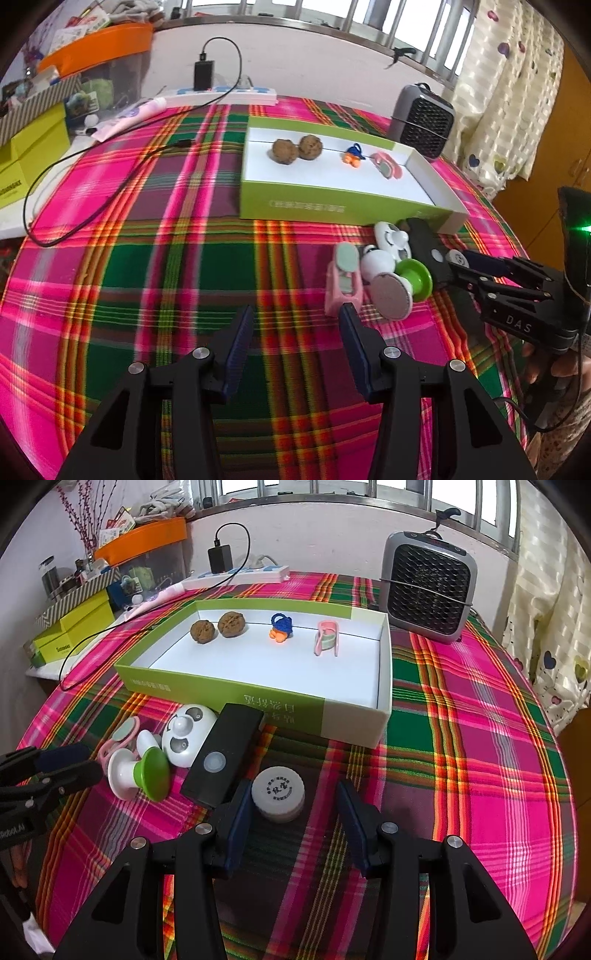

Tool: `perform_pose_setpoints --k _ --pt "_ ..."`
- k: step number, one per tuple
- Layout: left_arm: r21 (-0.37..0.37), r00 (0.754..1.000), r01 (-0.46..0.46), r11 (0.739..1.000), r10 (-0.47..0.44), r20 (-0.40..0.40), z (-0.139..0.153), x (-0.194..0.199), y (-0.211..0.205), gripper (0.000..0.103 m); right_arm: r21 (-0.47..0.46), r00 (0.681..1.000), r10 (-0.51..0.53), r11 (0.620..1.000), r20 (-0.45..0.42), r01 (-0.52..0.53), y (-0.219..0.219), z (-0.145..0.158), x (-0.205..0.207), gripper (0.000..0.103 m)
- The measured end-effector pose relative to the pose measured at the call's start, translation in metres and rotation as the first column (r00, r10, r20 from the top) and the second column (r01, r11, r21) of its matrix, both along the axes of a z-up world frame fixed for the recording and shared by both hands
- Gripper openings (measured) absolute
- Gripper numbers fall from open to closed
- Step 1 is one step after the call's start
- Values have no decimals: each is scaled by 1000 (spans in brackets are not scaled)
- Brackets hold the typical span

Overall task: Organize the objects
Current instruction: 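Move the left tool to the pink-white clip while the right tool approaches the white round container, then close the left tool on the pink-white clip while the right tool grasps the white container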

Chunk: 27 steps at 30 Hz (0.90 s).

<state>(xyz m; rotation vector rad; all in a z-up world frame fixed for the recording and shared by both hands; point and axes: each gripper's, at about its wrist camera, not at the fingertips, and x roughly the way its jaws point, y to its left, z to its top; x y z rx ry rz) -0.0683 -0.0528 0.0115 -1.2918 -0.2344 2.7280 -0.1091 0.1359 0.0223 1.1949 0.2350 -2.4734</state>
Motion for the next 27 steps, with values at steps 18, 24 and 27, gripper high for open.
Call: perform_pose_setpoints --k 18,24,27 --pt "-57 996 90 994 -90 -7 -1 -19 19 47 20 1000 0 1000 -4 0 -2 0 -4 47" --pt "-92 994 103 990 -105 -16 -1 -29 23 47 22 1000 -2 1000 -4 2 -3 0 -6 47" --pt "-81 994 103 991 -105 -16 -1 -32 21 47 23 1000 -4 1000 -5 4 -3 0 -8 47"
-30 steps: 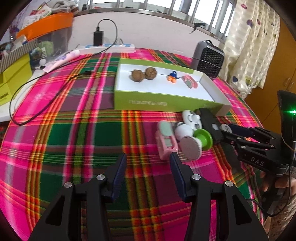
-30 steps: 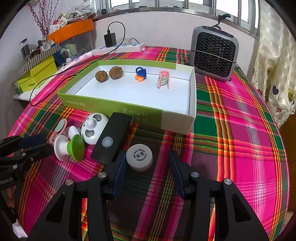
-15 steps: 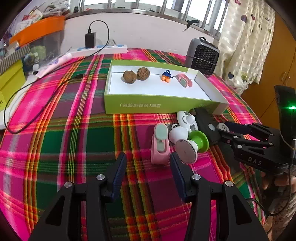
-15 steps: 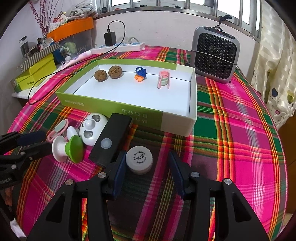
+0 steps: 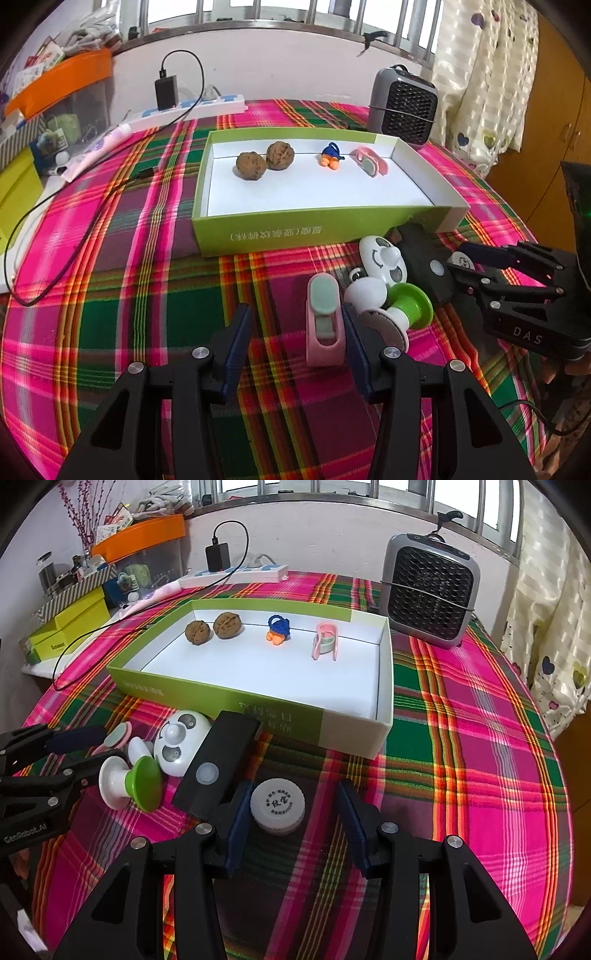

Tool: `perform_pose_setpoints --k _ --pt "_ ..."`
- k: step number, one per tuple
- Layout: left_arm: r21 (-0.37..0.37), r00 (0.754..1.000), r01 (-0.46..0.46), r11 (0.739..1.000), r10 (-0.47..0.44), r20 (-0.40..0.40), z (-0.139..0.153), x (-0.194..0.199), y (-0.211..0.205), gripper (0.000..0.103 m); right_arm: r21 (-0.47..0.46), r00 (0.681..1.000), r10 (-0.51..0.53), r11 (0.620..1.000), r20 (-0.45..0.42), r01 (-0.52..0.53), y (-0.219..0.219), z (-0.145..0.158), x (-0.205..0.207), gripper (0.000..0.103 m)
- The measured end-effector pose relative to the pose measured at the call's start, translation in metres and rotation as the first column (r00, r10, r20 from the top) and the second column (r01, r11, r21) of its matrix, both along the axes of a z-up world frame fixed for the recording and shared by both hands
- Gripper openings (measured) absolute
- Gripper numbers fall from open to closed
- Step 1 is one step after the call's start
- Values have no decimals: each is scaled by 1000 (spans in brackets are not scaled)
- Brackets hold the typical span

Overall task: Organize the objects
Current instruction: 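Close the left tool on the pink-white clip while the right tool grasps the white container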

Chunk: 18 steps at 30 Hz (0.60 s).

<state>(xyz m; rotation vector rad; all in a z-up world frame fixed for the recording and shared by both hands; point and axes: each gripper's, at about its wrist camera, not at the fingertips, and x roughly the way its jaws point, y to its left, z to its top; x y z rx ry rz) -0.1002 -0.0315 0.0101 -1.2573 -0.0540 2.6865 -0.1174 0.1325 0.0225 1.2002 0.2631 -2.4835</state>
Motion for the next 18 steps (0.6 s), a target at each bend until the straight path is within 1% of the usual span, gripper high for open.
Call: perform_pose_setpoints --k 7,9,10,12,15,18 --pt "-18 1000 9 1000 -9 -1 0 -3 1 46 1 1000 0 1000 0 0 0 0 0 47" --pt "-24 1000 8 1000 -8 -2 0 -5 0 43 1 1000 0 1000 0 0 0 0 0 47" --pt "-28 1000 5 1000 -5 -3 0 -6 0 38 1 1000 0 1000 0 0 0 0 0 47" --pt "-31 1000 5 1000 -5 -5 0 -7 1 33 2 1000 -1 1000 0 1 0 0 0 47" --pt "-32 1000 9 999 -9 -4 0 -8 1 31 2 1000 -5 1000 -1 5 0 0 0 47" --pt "-38 1000 19 999 -20 -5 0 -8 3 24 -4 1000 -9 1000 1 9 1 0 1 47"
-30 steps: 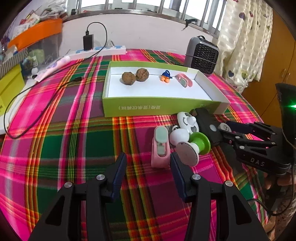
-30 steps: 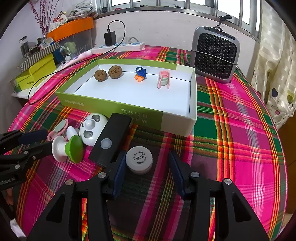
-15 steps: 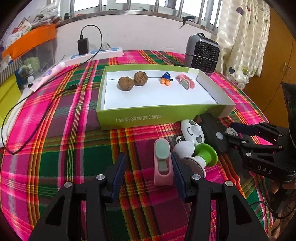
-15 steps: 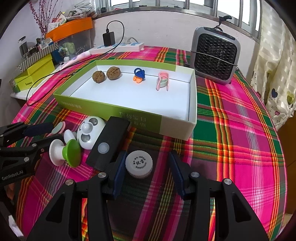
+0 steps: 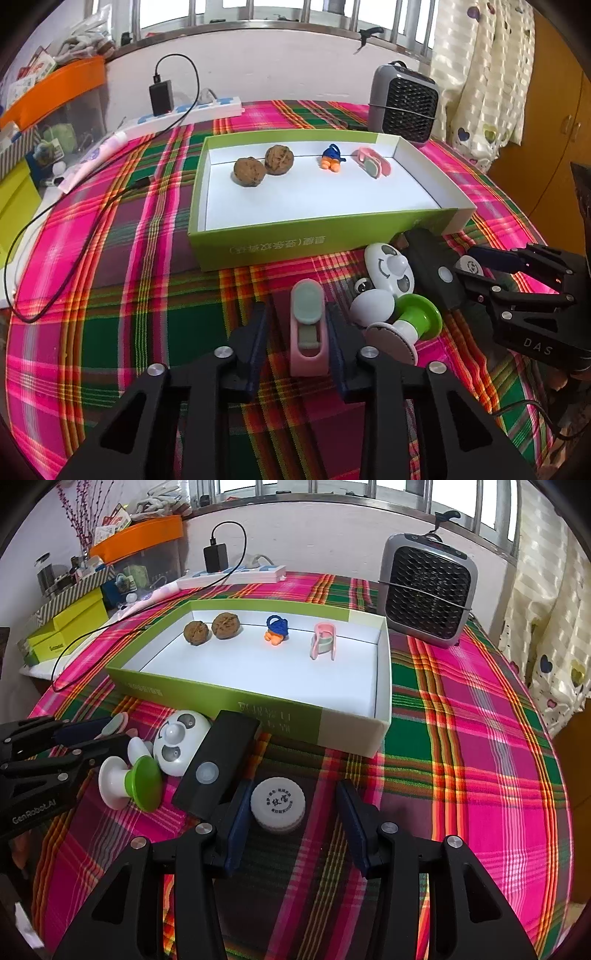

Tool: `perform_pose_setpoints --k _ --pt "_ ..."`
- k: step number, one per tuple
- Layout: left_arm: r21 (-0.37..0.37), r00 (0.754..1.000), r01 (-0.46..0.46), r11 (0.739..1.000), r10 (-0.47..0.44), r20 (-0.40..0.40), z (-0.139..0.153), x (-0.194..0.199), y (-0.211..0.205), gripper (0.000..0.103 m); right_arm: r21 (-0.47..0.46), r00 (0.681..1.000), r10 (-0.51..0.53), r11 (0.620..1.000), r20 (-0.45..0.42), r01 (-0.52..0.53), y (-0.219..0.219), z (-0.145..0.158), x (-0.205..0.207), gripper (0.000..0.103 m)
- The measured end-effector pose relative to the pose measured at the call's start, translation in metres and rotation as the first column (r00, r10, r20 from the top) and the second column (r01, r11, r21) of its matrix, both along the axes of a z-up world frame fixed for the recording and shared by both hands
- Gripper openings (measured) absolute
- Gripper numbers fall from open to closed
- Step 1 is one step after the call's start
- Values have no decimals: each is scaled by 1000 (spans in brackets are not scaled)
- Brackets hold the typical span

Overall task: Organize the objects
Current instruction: 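Close the left tool on the pink-white clip while the right tool grasps the white container, then carry the clip in the left tool over the box while the right tool carries the container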

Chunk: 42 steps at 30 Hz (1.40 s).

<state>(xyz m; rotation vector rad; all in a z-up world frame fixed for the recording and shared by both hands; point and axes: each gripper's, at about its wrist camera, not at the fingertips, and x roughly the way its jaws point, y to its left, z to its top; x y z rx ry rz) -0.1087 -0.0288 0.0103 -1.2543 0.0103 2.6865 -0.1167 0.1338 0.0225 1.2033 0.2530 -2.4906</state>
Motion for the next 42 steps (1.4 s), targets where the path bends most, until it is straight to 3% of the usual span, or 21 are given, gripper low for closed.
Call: perform_pose_setpoints --k 5,12,15,24,42 --pt "10 1000 -4 1000 4 1 0 -1 -1 16 1 1000 -6 1000 -2 6 0 0 2 42" --pt "1 1000 0 1000 0 0 0 -3 0 16 -1 1000 -20 1000 -3 20 1 1 3 37" --pt "17 1000 0 1000 0 2 0 -3 -1 16 -7 999 -32 999 -4 32 2 1 5 29" --pt "-65 1000 0 998 0 -5 -1 -3 9 16 -45 997 -75 996 10 75 9 1 8 29" --pt "-34 999 -43 999 43 -1 0 0 6 16 -40 996 -87 995 7 87 8 1 11 29"
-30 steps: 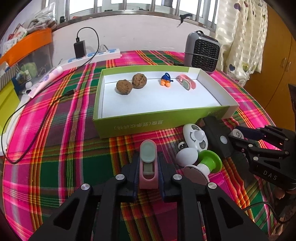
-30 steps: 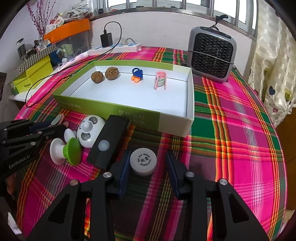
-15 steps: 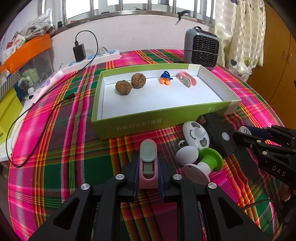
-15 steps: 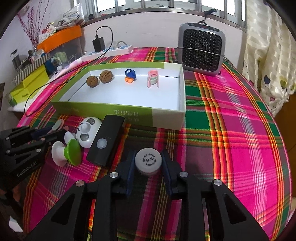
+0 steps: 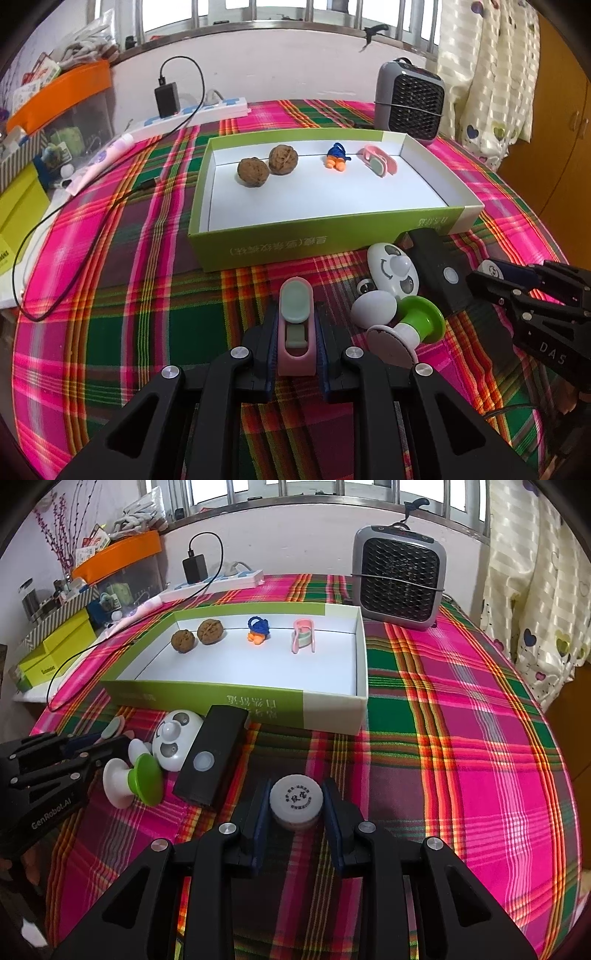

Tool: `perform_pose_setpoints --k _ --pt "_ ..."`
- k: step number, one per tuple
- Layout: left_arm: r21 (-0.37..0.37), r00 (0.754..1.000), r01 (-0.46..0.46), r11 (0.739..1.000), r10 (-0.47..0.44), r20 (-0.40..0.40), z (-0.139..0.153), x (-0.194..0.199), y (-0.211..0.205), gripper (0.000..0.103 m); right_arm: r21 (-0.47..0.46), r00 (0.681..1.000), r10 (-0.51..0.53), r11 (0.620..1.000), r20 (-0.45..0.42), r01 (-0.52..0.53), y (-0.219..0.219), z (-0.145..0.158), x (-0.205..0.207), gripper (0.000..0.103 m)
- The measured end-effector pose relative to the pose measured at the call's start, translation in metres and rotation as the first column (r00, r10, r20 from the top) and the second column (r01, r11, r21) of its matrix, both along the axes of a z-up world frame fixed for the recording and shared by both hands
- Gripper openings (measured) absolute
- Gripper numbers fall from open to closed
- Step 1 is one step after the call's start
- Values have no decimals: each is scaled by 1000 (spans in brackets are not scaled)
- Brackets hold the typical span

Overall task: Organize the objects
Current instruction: 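Carry the clip in the left tool over the box while the right tool carries the container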

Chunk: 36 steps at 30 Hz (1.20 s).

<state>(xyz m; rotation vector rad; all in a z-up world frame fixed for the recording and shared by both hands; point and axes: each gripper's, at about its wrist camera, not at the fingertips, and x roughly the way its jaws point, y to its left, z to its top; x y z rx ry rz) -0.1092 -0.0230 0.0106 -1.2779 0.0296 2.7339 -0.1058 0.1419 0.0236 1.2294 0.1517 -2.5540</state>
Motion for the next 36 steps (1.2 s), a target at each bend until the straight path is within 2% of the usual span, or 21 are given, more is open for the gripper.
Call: perform_pose_setpoints --k 13,36 --pt "-4 1000 -29 1000 29 -1 -1 1 1 16 22 1000 10 1000 -6 -10 -3 0 2 29" --pt "18 999 -28 999 28 -21 8 5 -1 16 -4 1000 24 1000 -14 -24 -5 5 3 29"
